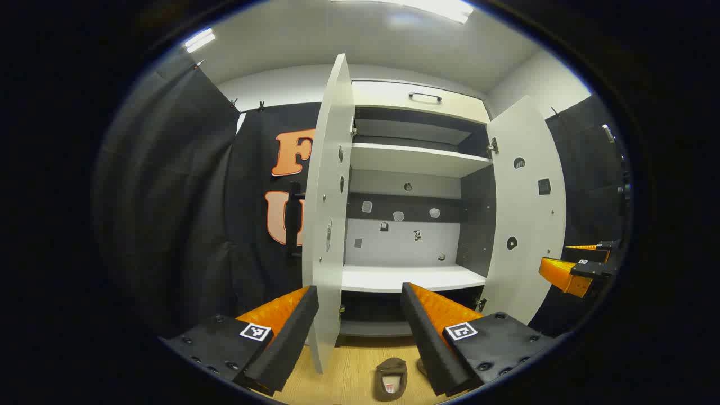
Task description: Grab one shoe with the right hand and put it into the shoe cabinet, grab the other shoe with the left hand and put it into the shoe cabinet; then close the right door with the right hand and the left door with the left hand.
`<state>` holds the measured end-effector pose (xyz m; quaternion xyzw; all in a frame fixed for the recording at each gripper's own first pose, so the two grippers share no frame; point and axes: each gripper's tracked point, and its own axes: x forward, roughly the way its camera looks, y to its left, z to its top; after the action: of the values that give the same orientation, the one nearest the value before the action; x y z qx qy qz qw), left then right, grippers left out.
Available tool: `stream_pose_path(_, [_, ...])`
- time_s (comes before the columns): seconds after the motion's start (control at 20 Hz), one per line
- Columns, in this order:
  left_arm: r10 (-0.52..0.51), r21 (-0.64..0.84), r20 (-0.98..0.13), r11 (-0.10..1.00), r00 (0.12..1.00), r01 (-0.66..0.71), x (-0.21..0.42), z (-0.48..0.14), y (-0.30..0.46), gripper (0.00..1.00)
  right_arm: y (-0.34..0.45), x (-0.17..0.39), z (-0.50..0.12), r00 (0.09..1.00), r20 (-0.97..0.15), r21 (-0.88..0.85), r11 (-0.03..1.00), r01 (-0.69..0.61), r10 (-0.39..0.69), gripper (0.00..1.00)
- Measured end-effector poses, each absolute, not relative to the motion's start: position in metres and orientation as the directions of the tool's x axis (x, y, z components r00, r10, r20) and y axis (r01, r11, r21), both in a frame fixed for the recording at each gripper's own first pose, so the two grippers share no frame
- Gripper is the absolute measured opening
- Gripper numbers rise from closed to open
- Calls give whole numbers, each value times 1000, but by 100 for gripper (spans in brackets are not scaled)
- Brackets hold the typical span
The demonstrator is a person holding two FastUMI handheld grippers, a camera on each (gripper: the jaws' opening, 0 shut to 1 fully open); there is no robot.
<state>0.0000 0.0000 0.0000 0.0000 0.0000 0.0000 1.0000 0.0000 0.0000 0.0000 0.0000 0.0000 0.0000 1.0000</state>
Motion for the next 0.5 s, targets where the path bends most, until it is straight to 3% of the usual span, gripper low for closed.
stream_pose_path(0.5, [11,14,0,1000,1000,-11,1,-1,5,96,7,5,-13,999,-32,19,1000,-14,15,94])
